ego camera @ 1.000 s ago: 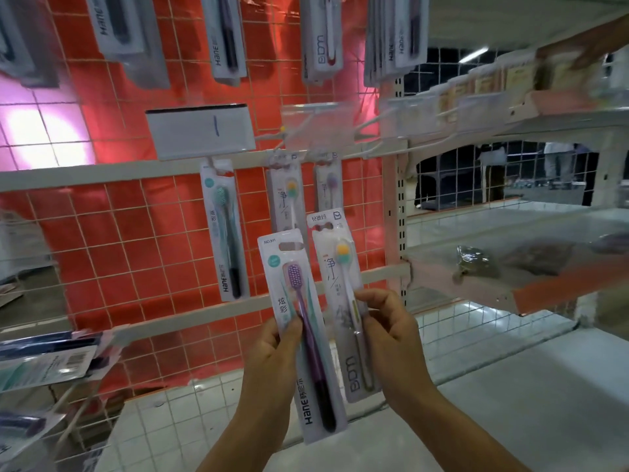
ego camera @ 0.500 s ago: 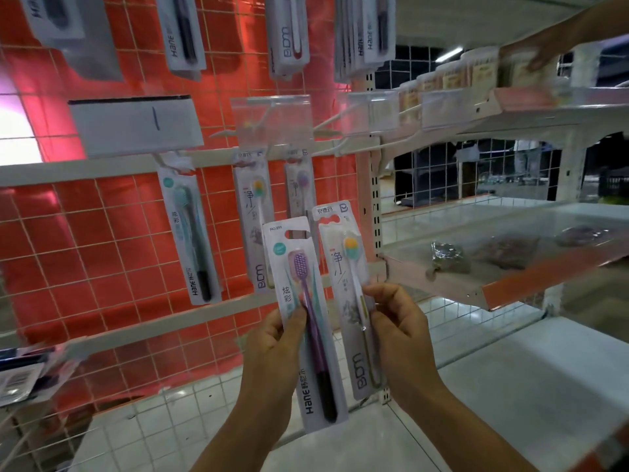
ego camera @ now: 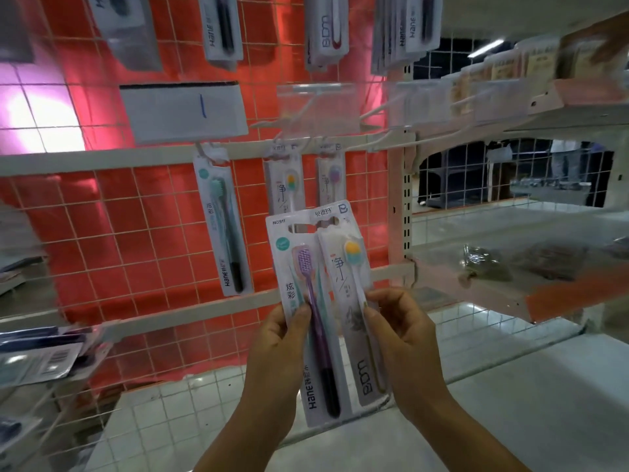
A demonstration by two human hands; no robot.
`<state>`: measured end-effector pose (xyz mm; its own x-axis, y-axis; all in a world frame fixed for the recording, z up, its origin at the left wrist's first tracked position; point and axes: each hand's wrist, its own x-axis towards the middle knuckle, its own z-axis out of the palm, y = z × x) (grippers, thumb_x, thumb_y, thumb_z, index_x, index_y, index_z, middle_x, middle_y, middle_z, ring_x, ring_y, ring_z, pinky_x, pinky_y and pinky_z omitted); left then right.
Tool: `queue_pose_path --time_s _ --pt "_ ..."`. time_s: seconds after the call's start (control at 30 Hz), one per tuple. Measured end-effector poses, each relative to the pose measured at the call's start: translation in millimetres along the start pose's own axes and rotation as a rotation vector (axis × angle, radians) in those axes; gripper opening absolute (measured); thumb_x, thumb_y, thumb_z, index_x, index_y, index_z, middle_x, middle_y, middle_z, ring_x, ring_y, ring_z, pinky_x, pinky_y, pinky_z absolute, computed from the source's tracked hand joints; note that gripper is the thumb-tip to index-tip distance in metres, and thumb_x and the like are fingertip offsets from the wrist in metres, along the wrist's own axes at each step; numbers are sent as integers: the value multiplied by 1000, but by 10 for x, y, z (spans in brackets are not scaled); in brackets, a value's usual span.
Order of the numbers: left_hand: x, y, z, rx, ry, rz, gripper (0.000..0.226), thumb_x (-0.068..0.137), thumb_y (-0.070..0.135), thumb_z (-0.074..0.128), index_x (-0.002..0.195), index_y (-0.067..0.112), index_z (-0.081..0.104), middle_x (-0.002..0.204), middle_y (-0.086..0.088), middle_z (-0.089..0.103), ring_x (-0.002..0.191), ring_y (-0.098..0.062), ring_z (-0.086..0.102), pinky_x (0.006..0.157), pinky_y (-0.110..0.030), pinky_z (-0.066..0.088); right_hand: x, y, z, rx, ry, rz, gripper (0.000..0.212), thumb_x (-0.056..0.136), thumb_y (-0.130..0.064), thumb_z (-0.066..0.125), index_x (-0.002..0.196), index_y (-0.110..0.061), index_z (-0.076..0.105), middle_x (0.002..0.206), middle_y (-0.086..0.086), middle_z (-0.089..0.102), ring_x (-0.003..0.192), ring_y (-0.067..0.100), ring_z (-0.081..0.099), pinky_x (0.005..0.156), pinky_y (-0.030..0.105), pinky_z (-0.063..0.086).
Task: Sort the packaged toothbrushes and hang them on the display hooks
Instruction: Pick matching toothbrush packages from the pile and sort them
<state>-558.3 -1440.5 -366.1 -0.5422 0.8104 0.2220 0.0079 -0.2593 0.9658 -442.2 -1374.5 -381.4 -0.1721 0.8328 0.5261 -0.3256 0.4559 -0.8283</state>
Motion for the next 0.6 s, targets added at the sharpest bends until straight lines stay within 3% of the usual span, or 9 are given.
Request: queue_pose_path --time_s 0.3,0.43,0.53,0.6 --pt "3 89 -270 -48 119 25 19 94 28 51 101 23 68 90 6 75 91 -17 70 86 -40 55 -2 22 339 43 -107 -22 6 82 -11 64 87 -12 61 76 -4 67 69 11 66 61 21 54" --pt "20 162 -433 -33 246 32 16 95 25 52 95 20 67 85 3 74 81 -13 70 67 -25 56 17 17 546 64 -161 42 10 83 -5 65 85 -14 60 78 1 68 71 13 66 61 21 53" --pt "4 320 -596 -12 371 26 14 93 23 55 89 20 68 81 2 74 80 -18 70 69 -30 54 64 -51 800 100 -181 120 15 77 -10 69 83 -15 56 79 6 67 71 15 65 61 22 52" --pt "1 473 -744 13 453 14 12 92 21 57 87 21 68 72 10 73 73 -13 69 65 -24 50 88 -118 1006 104 -202 172 21 77 -3 70 87 -14 55 80 4 69 73 14 65 65 25 53"
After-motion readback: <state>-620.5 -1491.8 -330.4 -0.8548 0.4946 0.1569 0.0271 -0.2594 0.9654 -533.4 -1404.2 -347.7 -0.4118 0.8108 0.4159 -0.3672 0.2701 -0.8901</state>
